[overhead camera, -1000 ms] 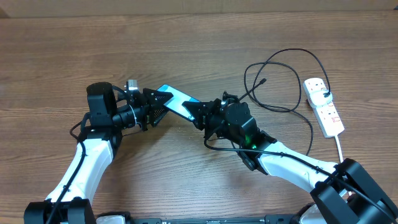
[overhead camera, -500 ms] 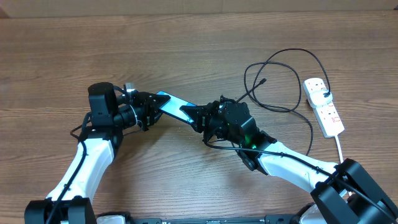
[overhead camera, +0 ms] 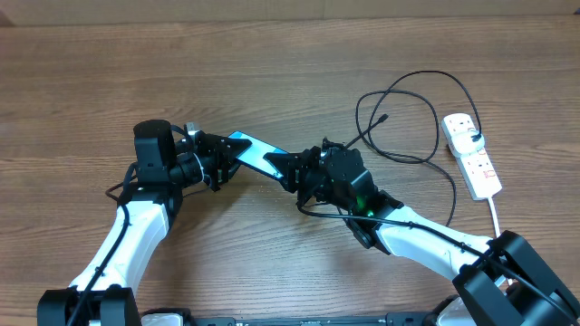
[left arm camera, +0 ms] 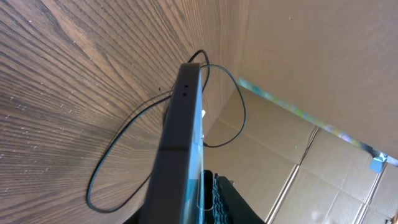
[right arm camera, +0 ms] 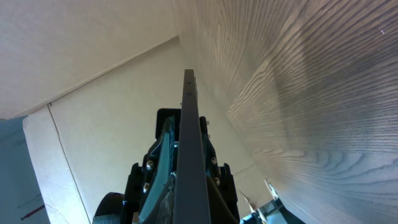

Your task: Plug charger to phone and switch on socket

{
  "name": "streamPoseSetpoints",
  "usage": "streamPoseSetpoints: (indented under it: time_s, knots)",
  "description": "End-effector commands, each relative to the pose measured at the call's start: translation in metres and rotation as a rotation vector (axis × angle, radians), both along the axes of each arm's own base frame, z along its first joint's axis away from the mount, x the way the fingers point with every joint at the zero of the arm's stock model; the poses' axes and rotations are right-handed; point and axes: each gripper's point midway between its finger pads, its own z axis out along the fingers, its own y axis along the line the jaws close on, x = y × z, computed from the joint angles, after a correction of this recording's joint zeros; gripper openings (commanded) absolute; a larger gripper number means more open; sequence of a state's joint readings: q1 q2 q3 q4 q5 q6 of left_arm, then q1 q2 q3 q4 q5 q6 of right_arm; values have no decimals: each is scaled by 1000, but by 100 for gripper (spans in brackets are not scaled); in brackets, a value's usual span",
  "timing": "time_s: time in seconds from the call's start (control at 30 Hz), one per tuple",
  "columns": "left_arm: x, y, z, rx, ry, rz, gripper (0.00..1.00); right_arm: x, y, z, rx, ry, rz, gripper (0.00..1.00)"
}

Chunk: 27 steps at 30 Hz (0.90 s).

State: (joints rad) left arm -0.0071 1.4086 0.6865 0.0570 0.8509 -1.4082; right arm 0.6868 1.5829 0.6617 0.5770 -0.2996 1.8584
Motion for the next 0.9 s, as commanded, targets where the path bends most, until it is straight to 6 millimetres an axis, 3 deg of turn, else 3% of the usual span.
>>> streamPoseSetpoints:
  time_s: [0.0, 0.4, 0.53, 0.63, 0.8, 0.87]
  knots:
    - [-1, -5, 3, -11, -1, -12, 21, 7, -1, 15, 4, -66, -21, 4]
    - [-4, -14, 3, -22, 18, -25, 19, 8, -2, 15, 4, -70, -28, 4]
    - [-4, -13, 3, -19, 18, -21, 4, 8, -2, 15, -13, -95, -20, 4]
    - [-1, -10, 1, 3, 10, -3, 4, 8, -2, 15, -47, -146, -4, 5]
    - [6, -2, -4, 75, -37, 25, 4, 7, -3, 8, -159, -265, 45, 23]
    - [8, 1, -6, 123, -83, 16, 4, 9, -11, -7, -280, -323, 57, 31]
